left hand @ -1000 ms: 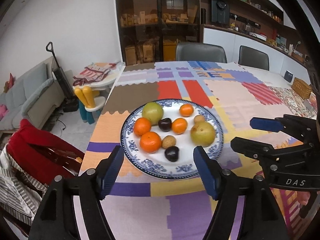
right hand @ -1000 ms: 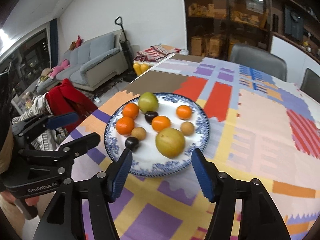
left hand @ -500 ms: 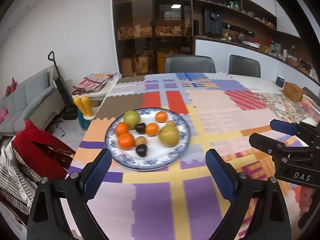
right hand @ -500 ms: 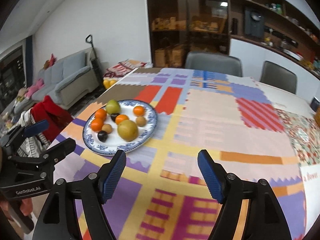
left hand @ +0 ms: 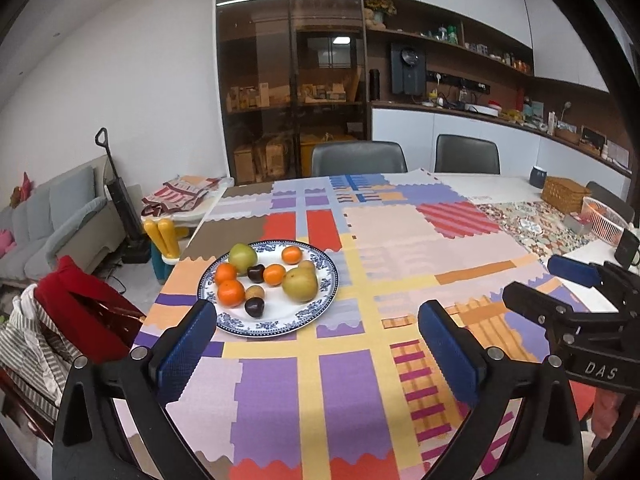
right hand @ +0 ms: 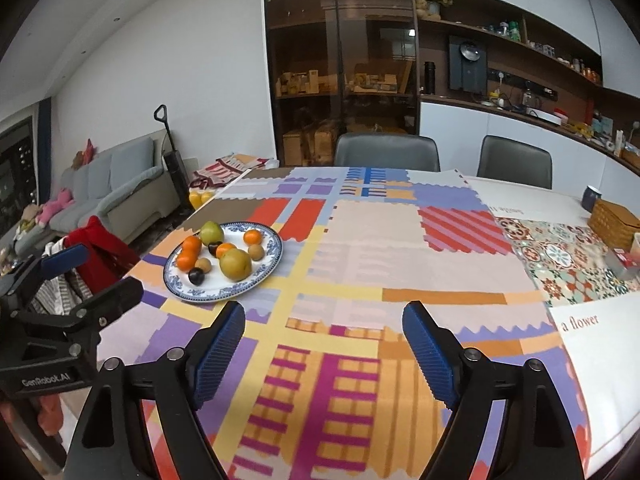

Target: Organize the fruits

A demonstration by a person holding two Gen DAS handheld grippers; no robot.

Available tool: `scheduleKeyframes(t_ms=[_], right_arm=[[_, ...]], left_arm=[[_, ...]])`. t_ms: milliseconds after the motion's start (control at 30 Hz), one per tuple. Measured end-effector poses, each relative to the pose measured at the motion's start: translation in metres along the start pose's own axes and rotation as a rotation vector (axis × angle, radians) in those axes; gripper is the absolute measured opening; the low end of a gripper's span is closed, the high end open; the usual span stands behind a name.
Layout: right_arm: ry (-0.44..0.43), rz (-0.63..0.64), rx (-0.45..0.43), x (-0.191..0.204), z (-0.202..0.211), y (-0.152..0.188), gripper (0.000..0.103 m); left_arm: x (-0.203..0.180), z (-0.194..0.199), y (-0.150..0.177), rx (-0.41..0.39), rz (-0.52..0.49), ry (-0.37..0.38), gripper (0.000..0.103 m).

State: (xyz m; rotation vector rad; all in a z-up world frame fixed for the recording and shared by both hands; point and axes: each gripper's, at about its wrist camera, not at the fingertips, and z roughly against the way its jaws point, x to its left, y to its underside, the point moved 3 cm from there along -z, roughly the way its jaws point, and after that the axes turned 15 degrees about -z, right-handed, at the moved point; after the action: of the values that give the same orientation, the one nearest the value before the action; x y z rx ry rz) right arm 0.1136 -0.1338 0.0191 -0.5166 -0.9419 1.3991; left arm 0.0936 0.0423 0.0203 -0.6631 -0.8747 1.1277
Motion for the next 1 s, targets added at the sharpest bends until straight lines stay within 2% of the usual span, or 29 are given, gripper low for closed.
scheduleKeyframes(t_ms=[333,1000], right_arm=[[-0.004,-0.003,-0.037,-0.007,0.021,0.007,0.082],[-0.020,-0.007,-0.036,-0.008,0.024,0.011,0.082]], left_arm=[[-0.007,0.017,0.001,-0.029,0.002,-0.013,0.103],[-0.010,0.024,0.001,-0.056,-0.008,-0.026,0.103]])
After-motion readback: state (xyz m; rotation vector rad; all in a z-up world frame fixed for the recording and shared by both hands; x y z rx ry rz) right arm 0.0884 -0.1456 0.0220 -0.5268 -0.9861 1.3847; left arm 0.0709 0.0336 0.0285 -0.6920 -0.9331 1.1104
